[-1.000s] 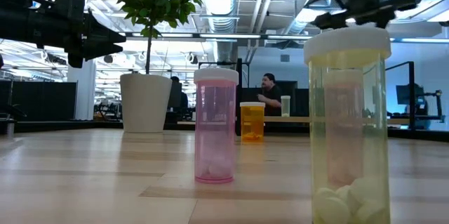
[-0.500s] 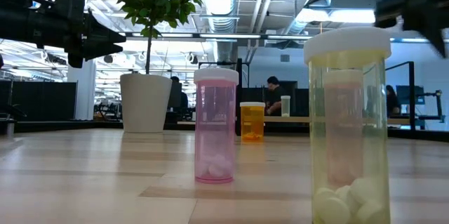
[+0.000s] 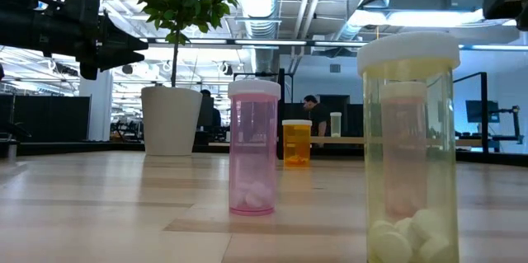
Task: Pick and place medicine bottles onto shelf by color
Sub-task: Put the bottom right blue pill bottle on the shelf
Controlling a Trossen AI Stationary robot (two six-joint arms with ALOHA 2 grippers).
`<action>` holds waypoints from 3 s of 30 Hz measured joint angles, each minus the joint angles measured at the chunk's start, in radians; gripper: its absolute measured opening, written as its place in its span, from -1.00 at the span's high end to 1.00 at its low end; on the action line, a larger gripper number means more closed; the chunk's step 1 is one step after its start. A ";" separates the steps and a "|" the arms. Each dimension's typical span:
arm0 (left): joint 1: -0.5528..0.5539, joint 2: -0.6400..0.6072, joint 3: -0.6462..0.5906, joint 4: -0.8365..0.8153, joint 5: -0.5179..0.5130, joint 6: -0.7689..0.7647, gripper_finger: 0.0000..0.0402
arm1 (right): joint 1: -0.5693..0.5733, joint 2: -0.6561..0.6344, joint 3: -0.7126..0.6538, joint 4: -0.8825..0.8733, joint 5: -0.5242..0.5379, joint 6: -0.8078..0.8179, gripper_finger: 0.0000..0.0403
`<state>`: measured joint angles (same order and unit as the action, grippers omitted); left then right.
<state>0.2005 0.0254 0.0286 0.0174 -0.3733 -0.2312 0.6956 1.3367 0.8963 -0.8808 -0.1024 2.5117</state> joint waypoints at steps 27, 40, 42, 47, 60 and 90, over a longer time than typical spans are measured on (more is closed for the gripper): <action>0.000 0.000 0.000 0.000 0.000 0.000 0.10 | 0.103 0.088 0.002 0.219 -0.006 -0.057 -0.23; 0.000 0.000 0.000 0.000 -0.002 0.000 0.10 | 0.122 0.123 0.001 0.224 -0.027 -0.198 -0.23; 0.000 0.000 0.000 0.000 -0.002 0.000 0.10 | 0.122 0.127 0.001 0.228 -0.027 -0.218 -0.23; 0.000 0.000 0.000 0.000 -0.002 0.000 0.10 | 0.122 0.126 0.001 0.243 -0.025 -0.241 -0.23; 0.000 0.000 0.000 0.000 -0.003 0.000 0.10 | 0.121 0.173 0.000 0.297 0.006 -0.299 -0.23; 0.000 0.000 0.000 0.000 -0.003 0.000 0.10 | 0.126 0.240 0.000 0.364 -0.019 -0.320 0.14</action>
<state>0.2006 0.0257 0.0284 0.0174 -0.3767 -0.2314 0.8220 1.5764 0.8967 -0.5165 -0.1218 2.1918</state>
